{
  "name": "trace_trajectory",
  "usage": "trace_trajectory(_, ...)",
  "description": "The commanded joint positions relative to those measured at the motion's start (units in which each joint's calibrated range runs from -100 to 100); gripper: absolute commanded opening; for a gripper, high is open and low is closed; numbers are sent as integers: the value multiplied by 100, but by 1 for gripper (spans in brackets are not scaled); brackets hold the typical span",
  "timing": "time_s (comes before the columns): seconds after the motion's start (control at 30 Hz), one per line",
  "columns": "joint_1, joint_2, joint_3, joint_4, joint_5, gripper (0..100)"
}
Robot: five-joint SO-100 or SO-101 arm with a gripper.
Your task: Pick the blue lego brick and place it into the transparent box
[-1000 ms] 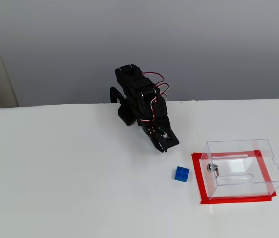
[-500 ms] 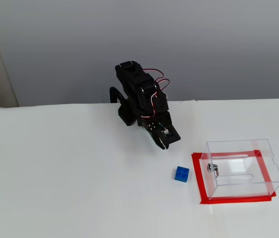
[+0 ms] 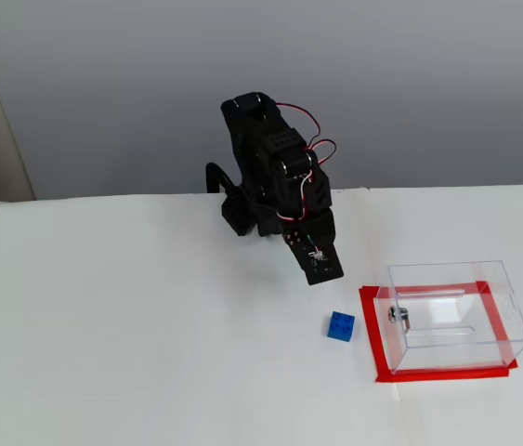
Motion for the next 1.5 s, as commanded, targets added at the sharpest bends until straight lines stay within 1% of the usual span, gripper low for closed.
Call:
trace_trajectory(0.0, -107, 423, -843, -89, -148, 2)
trace_trajectory(0.13, -189, 966, -1313, -89, -445, 2)
trace_trajectory(0.27, -196, 1467, -1738, -81, -889, 2)
trace_trajectory(0.4, -196, 1849, -2190, -81, -1129, 2)
trace_trajectory(0.43, -196, 1942, -2281, -81, -1191, 3)
trace_trajectory(0.5, -189, 2112, -2434, -81, -1285, 7)
trace_trajectory(0.63, -189, 2383, -2688, -37, -1348, 22)
trace_trajectory(0.73, -166, 2570, -2877, -37, -1416, 25)
trace_trajectory(0.83, -181, 2799, -3104, -29, -1505, 25)
trace_trajectory(1.07, -189, 3317, -3492, -11, -1510, 25)
trace_trajectory(1.47, -181, 4097, -3528, -89, -1515, 26)
